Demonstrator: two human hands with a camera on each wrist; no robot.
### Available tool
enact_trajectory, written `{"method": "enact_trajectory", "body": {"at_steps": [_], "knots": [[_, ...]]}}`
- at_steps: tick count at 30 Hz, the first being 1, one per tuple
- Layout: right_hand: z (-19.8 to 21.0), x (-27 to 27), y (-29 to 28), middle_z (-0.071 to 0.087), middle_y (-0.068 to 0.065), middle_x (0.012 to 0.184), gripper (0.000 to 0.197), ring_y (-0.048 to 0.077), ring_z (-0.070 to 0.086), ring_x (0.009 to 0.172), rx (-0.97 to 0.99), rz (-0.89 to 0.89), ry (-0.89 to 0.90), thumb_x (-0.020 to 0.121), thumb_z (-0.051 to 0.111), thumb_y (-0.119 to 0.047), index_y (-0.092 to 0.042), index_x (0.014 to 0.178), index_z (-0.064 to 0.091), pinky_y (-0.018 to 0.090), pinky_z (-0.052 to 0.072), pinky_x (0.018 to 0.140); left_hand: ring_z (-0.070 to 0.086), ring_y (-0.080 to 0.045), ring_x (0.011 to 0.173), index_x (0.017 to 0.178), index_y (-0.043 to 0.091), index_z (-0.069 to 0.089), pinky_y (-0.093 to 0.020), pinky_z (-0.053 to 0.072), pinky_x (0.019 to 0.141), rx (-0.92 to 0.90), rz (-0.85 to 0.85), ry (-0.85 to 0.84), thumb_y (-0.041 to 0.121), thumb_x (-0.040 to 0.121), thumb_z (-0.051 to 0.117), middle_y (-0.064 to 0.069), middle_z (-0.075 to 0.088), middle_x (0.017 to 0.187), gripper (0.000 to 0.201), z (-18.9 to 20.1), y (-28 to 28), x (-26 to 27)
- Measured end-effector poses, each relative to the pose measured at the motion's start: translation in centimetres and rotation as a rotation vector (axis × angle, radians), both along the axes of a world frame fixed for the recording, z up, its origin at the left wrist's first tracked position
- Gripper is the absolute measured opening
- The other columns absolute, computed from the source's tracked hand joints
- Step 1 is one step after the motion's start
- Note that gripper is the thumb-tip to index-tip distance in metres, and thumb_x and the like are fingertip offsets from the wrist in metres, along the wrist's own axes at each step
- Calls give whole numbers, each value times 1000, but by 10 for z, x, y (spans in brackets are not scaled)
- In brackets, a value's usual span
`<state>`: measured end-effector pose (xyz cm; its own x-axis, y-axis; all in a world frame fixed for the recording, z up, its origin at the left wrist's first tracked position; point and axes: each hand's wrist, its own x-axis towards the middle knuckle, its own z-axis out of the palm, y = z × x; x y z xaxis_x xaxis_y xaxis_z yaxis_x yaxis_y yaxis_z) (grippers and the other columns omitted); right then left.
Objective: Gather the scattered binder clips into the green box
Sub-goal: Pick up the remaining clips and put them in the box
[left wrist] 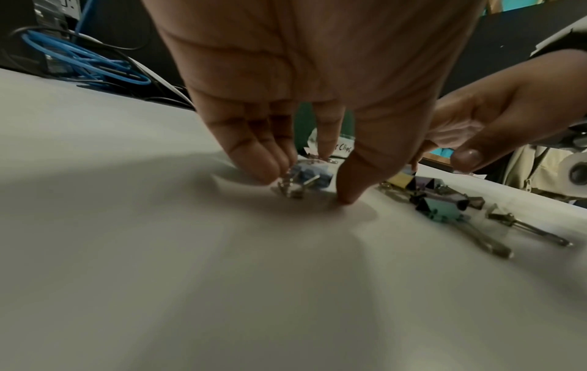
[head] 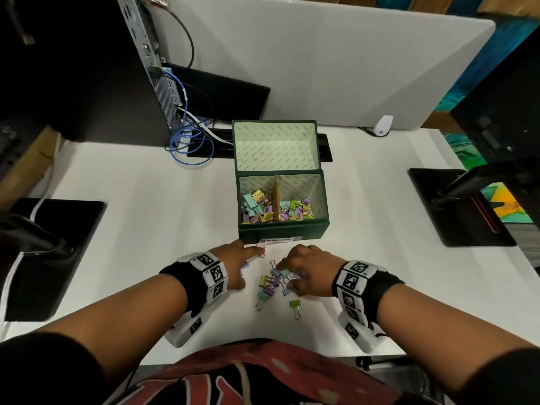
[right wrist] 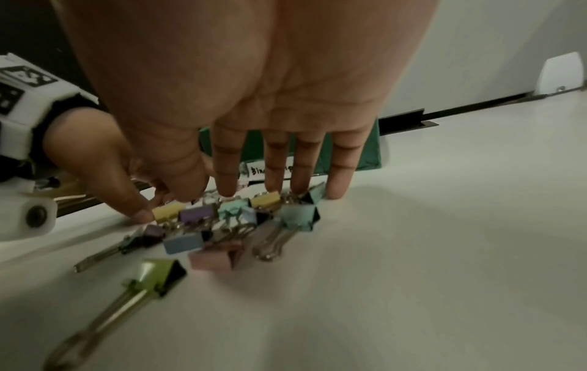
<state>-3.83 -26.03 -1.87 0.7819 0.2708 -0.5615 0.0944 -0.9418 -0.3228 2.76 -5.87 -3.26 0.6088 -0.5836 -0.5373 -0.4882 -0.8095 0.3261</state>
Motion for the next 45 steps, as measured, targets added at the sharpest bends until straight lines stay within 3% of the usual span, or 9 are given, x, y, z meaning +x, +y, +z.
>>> {"method": "enact_trajectory", "body": {"at_steps": [3,10,16,22,27,32,36,41,45], "knots": [[3,0,-9,43,4,134,56,25,40,125,51,-96,-6,82,61,-36,-30,134,41,39,38,106,53,-23,111,139,35,27,-23,42,81,-16,-7,9,21,77,63,-6,39,133,73,-1,-3,-1],[8,-14,-29,31,0,143,102,24,33,130,-92,-67,50,61,74,-58,-33,143,18,44,39,105,54,-24,102,126,29,42,-32,49,86,-20,-72,25,21,75,64,-6,43,126,56,-3,4,-1],[4,-15,-17,29,3,141,120,28,33,125,-154,6,25,53,73,-68,-31,145,6,47,44,99,47,-25,117,139,32,25,-34,46,97,1,-56,-8,30,70,72,-6,31,134,83,-4,9,1],[-4,-8,-2,36,9,131,83,32,39,120,-163,-34,-48,67,67,-55,-31,137,28,45,48,92,50,-23,110,129,29,43,-31,47,93,-21,-49,16,30,76,70,-5,35,130,59,-1,6,-1],[-5,-7,-9,42,10,127,54,32,41,119,-77,-110,-96,82,58,-39,-30,132,40,40,43,98,49,-18,103,118,28,53,-27,45,91,-70,-33,5,30,78,69,-5,39,124,43,-2,12,-3],[-2,-10,-3,40,7,130,72,30,38,120,-100,-60,-78,73,62,-58,-36,136,32,45,45,98,46,-22,112,126,34,49,-32,45,95,-79,-67,-28,36,76,69,-3,37,125,54,-3,12,-10],[-2,-8,8,41,10,129,57,32,38,119,-114,-51,-97,81,61,-42,-36,132,39,43,46,95,44,-23,110,121,30,53,-32,43,95,-74,-100,-42,35,79,67,-5,39,123,45,-2,2,-13],[-1,-1,8,44,12,123,42,33,43,114,-79,-93,-78,82,60,-24,-24,122,50,39,44,91,42,-15,89,95,14,61,-29,44,85,-91,-78,-18,23,79,67,0,39,103,19,1,-6,-10],[-3,3,3,45,10,116,35,30,46,106,-37,-157,-55,77,64,-22,-22,110,53,34,43,87,49,-19,93,100,14,62,-24,41,81,-110,-87,20,17,80,65,2,38,100,21,0,-9,-10]]}}
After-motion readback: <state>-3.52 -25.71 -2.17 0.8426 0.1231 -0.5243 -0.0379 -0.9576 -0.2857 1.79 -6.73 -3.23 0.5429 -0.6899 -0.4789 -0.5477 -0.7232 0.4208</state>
